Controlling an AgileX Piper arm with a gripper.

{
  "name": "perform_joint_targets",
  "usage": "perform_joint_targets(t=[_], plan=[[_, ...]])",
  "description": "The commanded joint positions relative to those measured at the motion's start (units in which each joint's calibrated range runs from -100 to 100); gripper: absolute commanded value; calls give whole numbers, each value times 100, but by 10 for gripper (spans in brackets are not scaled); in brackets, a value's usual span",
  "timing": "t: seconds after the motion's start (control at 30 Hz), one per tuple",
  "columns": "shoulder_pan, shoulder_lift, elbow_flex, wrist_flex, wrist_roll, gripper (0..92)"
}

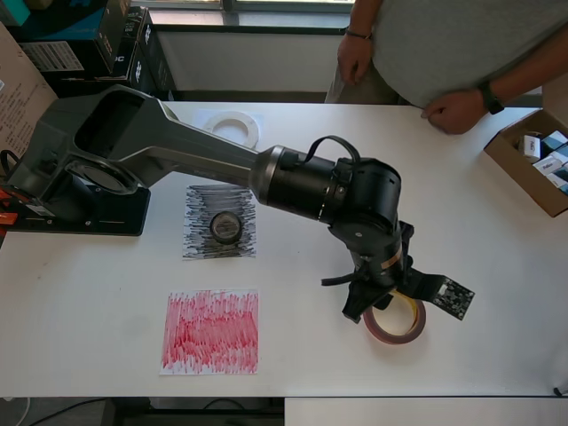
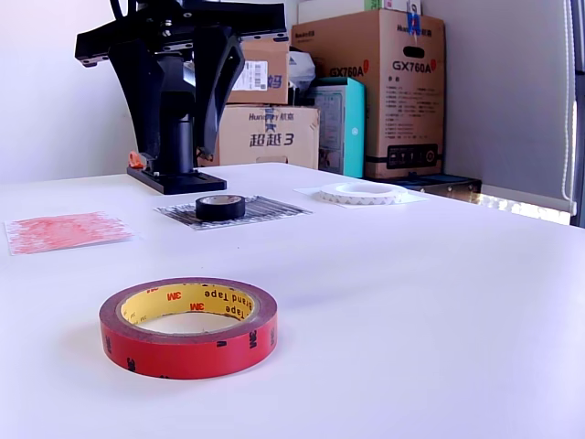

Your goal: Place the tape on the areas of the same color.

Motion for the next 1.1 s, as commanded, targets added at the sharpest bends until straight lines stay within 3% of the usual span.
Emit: perform_joint_targets(t=[0.0, 0.37, 0.83, 1.07], plan=[[-48, 147, 27, 63, 367, 450], [-159, 540, -427, 20, 785, 451], [-198, 886, -500, 3, 2005, 451], [-206, 1111, -500, 3, 2160, 451]])
